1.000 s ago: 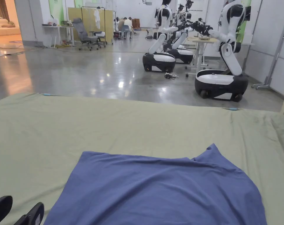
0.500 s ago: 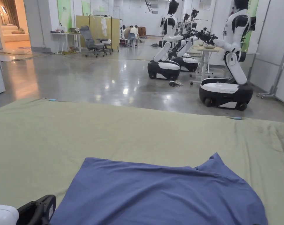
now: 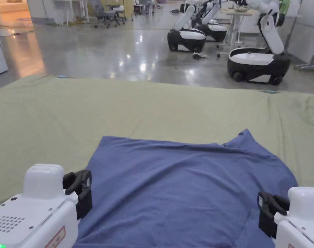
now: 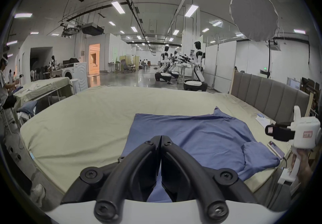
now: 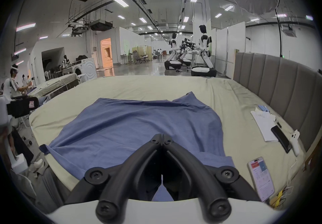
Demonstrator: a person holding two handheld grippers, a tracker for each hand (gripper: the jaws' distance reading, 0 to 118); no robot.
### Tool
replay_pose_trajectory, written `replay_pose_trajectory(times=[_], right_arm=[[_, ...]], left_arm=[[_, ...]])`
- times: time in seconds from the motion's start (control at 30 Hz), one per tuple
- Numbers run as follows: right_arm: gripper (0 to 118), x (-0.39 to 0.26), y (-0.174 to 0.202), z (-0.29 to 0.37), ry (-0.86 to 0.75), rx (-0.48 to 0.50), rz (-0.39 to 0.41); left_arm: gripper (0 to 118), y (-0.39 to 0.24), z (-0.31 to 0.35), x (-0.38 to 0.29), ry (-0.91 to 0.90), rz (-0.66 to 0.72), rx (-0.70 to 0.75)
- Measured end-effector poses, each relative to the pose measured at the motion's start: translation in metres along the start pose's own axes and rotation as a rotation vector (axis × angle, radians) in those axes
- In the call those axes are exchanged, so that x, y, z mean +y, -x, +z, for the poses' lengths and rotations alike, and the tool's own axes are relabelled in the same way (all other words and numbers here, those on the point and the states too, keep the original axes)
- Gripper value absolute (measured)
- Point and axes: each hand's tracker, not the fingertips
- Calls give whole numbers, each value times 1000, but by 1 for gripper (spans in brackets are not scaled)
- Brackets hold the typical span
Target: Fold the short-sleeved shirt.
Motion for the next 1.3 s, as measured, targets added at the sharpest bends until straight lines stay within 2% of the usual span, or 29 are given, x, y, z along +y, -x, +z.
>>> replay_pose_trajectory(times=[0.13,0.3,0.4,0.47,0.53,0.57,0.6,0.63,0.67,0.83,1.03,1.13,1.23,1.3], right_arm=[[0,0,9,-5,24,3,39],[0,-2,9,-2,21,18,18],[0,-4,9,-1,34,42,10],[0,-7,9,2,40,42,18],[0,-10,8,6,43,45,16],[0,-13,6,7,45,51,9],[0,-14,5,7,49,54,-1],[0,-16,3,8,54,59,-11],[0,-19,0,8,54,61,-21],[0,-29,-10,7,72,78,-79],[0,-32,-18,19,84,46,-121],[0,-30,-23,30,86,18,-139],[0,-30,-30,41,87,-19,-150],[0,-34,-36,47,93,-42,-159]], left_arm=[[3,-3,-4,2,13,10,-10],[3,0,-1,1,30,-14,-7],[3,11,4,-2,34,46,-42],[3,27,11,-6,37,130,-87],[4,50,18,-15,25,221,-73],[16,61,20,-21,46,232,-41],[35,71,22,-27,56,233,-7],[48,83,26,-35,65,223,-1],[51,92,28,-42,89,228,17],[52,112,28,-77,233,240,47],[51,118,4,-110,333,295,45],[39,114,-10,-116,386,279,72],[22,104,-16,-106,440,173,76],[15,97,-21,-106,469,106,69]])
